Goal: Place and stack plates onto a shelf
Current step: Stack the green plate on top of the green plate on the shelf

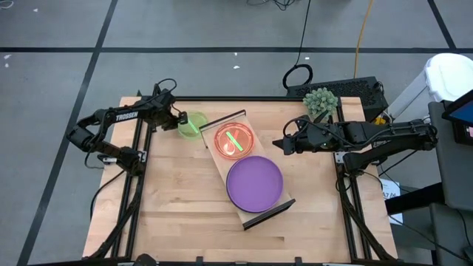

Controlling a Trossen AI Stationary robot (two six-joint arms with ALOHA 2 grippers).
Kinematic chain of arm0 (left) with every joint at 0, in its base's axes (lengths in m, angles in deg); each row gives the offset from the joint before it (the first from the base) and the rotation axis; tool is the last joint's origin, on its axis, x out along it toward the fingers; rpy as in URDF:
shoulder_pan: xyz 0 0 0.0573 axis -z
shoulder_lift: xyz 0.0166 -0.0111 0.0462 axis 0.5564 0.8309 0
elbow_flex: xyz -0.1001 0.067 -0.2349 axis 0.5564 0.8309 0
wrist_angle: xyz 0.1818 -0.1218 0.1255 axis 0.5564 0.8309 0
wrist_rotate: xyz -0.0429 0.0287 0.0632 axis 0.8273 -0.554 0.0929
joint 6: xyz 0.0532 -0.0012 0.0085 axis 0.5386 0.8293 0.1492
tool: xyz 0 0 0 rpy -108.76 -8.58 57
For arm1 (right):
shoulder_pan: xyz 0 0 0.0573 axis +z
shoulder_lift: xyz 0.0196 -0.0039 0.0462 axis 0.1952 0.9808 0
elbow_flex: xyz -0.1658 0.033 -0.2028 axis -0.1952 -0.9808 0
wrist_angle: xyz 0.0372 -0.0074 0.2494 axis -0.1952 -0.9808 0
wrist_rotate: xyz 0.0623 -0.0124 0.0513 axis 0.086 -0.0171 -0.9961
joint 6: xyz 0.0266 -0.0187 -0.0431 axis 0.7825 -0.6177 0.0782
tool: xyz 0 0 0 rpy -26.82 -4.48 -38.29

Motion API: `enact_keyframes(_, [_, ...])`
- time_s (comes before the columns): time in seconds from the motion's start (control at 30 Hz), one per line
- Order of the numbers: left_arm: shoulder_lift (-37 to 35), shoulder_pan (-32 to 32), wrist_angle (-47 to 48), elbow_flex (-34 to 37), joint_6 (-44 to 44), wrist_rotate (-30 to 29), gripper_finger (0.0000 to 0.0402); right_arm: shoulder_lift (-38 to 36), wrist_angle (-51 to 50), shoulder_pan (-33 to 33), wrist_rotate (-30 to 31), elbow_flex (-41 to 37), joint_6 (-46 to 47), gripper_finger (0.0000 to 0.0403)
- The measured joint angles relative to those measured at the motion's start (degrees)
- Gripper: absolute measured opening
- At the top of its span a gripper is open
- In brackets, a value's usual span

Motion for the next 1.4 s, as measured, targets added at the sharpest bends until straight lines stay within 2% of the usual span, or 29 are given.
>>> enact_keyframes(0.23, [-1.75, 0.01, 0.29, -0.02, -0.02, 1.95, 0.0002, 0.0, 0.0, 0.0, -0.02, 0.01, 0.0, 0.0118])
enact_keyframes(0.7, [-17.76, -1.51, 0.24, -0.04, -5.36, 1.79, 0.0001, 0.0, -0.02, 0.0, -0.02, 0.0, -0.81, 0.0118])
enact_keyframes(1.0, [-25.44, -1.44, -0.96, -0.06, -7.08, 6.83, 0.0, 0.0, -0.02, -0.02, 0.0, 0.0, -1.95, 0.0118])
enact_keyframes(1.4, [-35.54, -1.42, -9.66, -0.08, -20.06, 10.6, 0.0, 0.0, 0.0, -0.02, 0.0, 0.0, -4.0, 0.0118])
